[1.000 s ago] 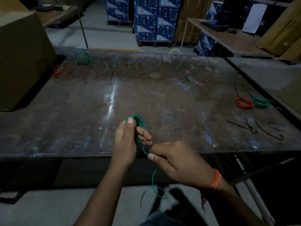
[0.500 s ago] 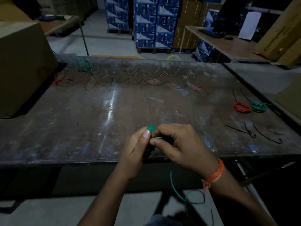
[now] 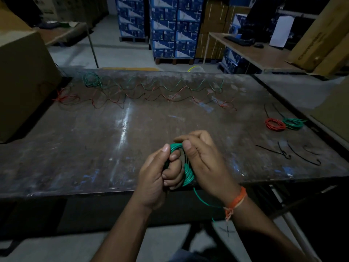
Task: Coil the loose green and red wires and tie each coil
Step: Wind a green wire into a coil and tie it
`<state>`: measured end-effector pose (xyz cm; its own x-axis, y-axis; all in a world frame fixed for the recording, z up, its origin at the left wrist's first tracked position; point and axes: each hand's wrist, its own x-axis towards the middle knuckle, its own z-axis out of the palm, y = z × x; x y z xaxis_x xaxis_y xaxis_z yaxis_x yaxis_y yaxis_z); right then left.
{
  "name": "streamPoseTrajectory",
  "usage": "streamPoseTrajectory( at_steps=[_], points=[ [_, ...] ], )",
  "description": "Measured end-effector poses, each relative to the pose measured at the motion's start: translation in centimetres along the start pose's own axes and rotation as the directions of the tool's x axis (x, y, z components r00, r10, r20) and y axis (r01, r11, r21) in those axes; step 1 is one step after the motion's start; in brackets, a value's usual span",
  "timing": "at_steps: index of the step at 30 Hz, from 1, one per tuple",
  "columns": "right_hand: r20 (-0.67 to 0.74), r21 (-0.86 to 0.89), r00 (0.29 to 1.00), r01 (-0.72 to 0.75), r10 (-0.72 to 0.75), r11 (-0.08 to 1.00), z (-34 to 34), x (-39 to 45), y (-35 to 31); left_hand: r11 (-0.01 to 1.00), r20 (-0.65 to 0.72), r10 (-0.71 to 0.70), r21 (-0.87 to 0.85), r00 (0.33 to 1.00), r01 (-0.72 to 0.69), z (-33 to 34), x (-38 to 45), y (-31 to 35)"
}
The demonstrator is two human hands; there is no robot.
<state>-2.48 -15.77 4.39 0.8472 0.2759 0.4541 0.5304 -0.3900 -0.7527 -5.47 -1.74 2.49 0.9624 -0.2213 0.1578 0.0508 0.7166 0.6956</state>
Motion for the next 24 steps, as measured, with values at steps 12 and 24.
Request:
streamPoseTrajectory(
  at_steps=[12, 24],
  points=[
    [-0.141, -0.125, 0.99, 0.008, -0.026, 0.992, 0.9, -1.2, 1.3, 0.978, -0.17, -0.017, 0.202, 0.985, 0.052, 1.8, -0.2, -0.5],
    [0.076, -0.012, 0.973, -0.219, 0.219, 0.976, 0.5, -2.3, 1.7, 0.978, -0.253, -0.113, -0.201, 0.961, 0.063, 0.9, 0.3, -1.3]
  ],
)
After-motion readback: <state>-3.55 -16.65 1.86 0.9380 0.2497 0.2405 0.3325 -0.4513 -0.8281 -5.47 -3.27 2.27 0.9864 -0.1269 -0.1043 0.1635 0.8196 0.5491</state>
